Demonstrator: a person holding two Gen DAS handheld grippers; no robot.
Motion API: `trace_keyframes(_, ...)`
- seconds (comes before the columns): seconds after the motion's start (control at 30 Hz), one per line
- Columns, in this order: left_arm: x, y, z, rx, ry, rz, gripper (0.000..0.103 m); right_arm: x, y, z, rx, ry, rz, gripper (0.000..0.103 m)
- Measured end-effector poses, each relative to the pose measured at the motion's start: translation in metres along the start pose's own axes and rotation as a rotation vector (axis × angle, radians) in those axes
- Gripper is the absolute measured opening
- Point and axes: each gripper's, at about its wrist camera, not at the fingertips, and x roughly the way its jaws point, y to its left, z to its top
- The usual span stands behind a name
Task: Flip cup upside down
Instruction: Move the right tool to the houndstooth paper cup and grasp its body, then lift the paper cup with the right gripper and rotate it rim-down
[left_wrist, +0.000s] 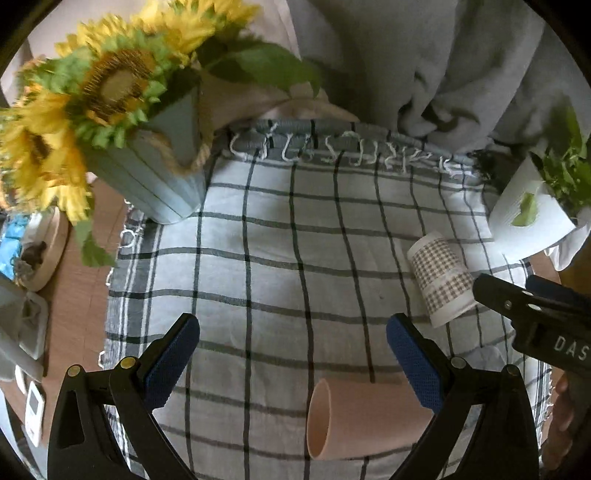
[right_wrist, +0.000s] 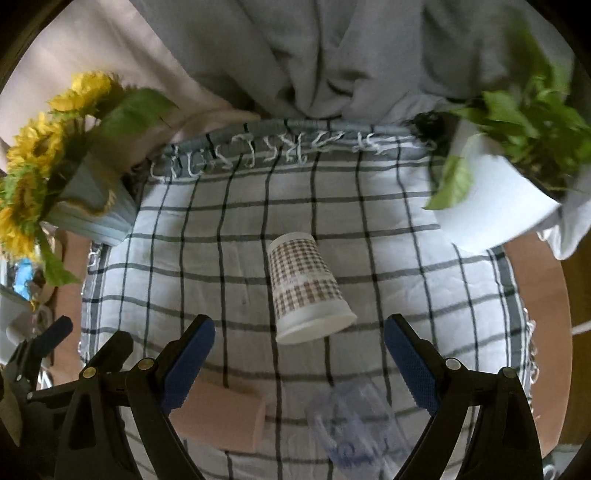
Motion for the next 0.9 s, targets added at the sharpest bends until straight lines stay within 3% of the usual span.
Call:
trace_keyframes(0.27,0.039,-0.009,0.009,0.04,0.08,0.018,0.103,0.06,0.007,0.024,-0.076,0.153,-0.02,0.093)
trace_keyframes(0.5,0.065,-0.01,0.013,0.031,0.144,0.023,0.103,0.099,0.008,0.029,-0.119,0.228,-0.077,0.091)
trace_keyframes(0.67,0.077,-0.009,0.02,0.018,0.165,0.036,0.103,0.112,0.005,0.031,-0.109,0.245,-0.084,0.083)
trace_keyframes(0.83,0.084,-0.008,0.026,0.009,0.181,0.044,0.103,0.118,0.002,0.029,-0.091,0.269,-0.058,0.065)
trace_keyframes(0.9,0.082,-0.008,0.026,0.014,0.176,0.047,0.103,0.119,-0.002,0.031,-0.08,0.266,-0.049,0.064)
